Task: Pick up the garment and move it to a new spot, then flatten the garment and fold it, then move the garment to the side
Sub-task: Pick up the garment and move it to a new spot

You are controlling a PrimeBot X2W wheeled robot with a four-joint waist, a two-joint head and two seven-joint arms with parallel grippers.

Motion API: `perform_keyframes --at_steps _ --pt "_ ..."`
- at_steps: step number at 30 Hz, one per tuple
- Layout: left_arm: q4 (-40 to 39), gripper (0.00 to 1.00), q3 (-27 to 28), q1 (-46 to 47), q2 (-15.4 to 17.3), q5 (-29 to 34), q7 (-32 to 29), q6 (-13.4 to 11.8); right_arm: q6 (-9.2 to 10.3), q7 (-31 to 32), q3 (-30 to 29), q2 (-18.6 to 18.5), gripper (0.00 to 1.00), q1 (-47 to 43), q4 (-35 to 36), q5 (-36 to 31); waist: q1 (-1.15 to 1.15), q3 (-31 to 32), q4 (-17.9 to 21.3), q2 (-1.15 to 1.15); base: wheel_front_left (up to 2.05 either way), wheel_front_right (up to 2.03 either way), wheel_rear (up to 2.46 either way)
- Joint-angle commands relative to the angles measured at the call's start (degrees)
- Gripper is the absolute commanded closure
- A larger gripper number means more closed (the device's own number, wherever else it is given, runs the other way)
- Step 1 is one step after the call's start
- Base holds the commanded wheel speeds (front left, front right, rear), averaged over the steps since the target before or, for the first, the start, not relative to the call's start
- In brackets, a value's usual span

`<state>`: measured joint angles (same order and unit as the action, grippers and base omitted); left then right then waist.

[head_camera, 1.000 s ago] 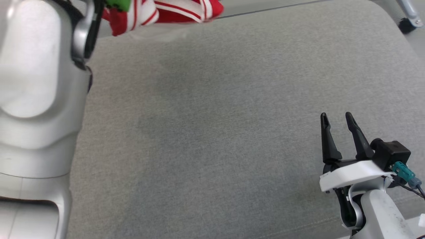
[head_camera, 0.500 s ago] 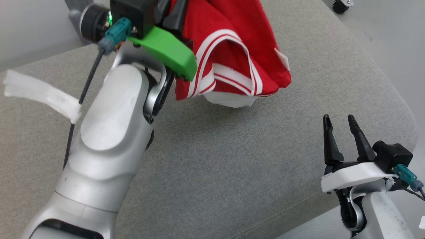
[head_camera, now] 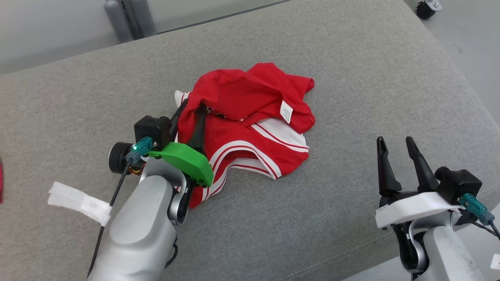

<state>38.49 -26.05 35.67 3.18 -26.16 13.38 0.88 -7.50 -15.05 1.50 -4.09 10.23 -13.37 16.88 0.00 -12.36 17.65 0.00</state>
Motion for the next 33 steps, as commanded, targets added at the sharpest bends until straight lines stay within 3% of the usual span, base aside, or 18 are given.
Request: perform_keyframes --at_steps 1,11,23,33 --pt "-0.3 0.0 0.1 -0.8 0.1 -1.1 0.7 0.6 0.02 -0.2 0.0 -0.2 0.0 -0.3 -0.1 -0.2 0.0 1.0 -1.3 0.0 0.0 0.0 0.0" --pt "-7.6 0.0 3.2 -3.6 1.9 1.1 1.8 -0.6 0.02 -0.2 -0.2 -0.5 0.0 -2.7 -0.2 -1.2 0.0 5.0 -6.3 0.0 0.0 0.0 0.0" --pt "-23.0 0.0 12.5 -17.2 5.5 6.4 1.8 -2.5 0.02 -0.2 0.4 -1.1 0.0 -4.8 0.2 -2.1 0.0 8.9 -11.6 0.0 0.0 0.0 0.0" --pt "-29.5 0.0 19.9 -30.7 5.1 9.7 1.8 -2.1 0.02 -0.2 1.8 -1.5 0.0 -6.5 0.3 -2.8 0.0 11.9 -13.6 0.0 0.0 0.0 0.0"
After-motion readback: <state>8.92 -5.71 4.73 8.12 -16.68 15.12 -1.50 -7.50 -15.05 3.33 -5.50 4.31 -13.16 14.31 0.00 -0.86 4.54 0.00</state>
